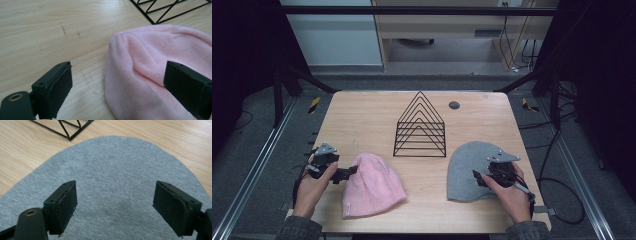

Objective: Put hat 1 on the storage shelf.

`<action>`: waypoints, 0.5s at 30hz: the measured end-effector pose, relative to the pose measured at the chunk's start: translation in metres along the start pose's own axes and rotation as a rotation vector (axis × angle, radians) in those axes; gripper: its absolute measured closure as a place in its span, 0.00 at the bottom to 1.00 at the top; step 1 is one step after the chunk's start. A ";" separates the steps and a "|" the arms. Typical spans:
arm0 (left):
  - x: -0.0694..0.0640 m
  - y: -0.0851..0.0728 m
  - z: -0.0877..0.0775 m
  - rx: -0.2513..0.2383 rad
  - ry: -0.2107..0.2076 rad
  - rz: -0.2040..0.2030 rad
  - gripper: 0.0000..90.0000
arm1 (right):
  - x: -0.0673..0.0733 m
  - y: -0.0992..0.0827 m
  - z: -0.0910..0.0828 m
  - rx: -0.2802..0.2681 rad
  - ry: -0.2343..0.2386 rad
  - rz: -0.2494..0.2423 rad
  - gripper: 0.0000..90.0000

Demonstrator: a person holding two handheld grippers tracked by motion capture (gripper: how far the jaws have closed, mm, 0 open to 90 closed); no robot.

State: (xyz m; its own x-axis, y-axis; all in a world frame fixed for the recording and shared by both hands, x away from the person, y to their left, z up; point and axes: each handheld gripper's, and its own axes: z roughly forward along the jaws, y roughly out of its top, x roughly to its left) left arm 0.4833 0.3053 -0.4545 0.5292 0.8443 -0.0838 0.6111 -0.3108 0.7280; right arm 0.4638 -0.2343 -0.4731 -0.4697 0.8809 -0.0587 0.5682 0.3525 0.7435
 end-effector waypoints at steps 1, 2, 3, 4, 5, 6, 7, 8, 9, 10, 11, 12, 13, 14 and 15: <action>0.000 0.000 0.000 0.000 0.000 0.000 0.09 | 0.000 0.000 0.000 0.000 0.000 0.000 0.20; -0.001 0.000 -0.001 0.002 -0.001 0.007 0.10 | 0.000 0.000 -0.001 -0.006 -0.010 0.006 0.19; -0.002 0.000 -0.002 0.005 -0.003 0.009 0.10 | -0.001 0.000 -0.001 -0.008 -0.009 0.012 0.19; -0.004 -0.001 -0.003 0.029 -0.011 0.014 0.10 | -0.002 0.000 -0.001 -0.012 -0.010 0.016 0.19; -0.004 -0.001 -0.003 0.029 -0.011 0.014 0.10 | -0.002 0.000 -0.001 -0.012 -0.010 0.016 0.19; -0.004 -0.002 -0.003 0.038 -0.010 0.015 0.10 | -0.002 0.000 -0.002 -0.018 -0.010 0.021 0.19; -0.006 -0.002 -0.004 0.046 -0.011 0.007 0.10 | -0.003 0.000 -0.003 -0.026 -0.010 0.024 0.20; -0.006 -0.002 -0.004 0.046 -0.014 0.009 0.11 | -0.003 0.000 -0.003 -0.026 -0.011 0.023 0.21; -0.007 -0.002 -0.004 0.046 -0.018 0.010 0.11 | -0.003 0.000 -0.004 -0.025 -0.012 0.022 0.21; -0.007 -0.001 -0.005 0.045 -0.025 0.011 0.13 | -0.002 0.000 -0.004 -0.024 -0.015 0.021 0.22; -0.007 0.000 -0.005 0.044 -0.031 0.012 0.15 | -0.002 0.000 -0.004 -0.025 -0.016 0.023 0.22; -0.007 0.001 -0.006 0.043 -0.028 0.016 0.17 | -0.002 0.000 -0.005 -0.026 -0.017 0.029 0.23; -0.007 0.001 -0.006 0.043 -0.028 0.016 0.18 | -0.002 0.000 -0.005 -0.026 -0.017 0.029 0.23; -0.008 0.003 -0.007 0.040 -0.023 0.023 0.20 | -0.003 0.000 -0.006 -0.024 -0.022 0.032 0.24; -0.008 0.003 -0.008 0.042 -0.021 0.030 0.23 | -0.004 0.001 -0.007 -0.029 -0.026 0.023 0.24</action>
State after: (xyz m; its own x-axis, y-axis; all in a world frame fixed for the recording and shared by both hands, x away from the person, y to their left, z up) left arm 0.4764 0.3008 -0.4458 0.5594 0.8253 -0.0768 0.6189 -0.3542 0.7011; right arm 0.4616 -0.2396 -0.4680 -0.4387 0.8967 -0.0588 0.5582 0.3232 0.7641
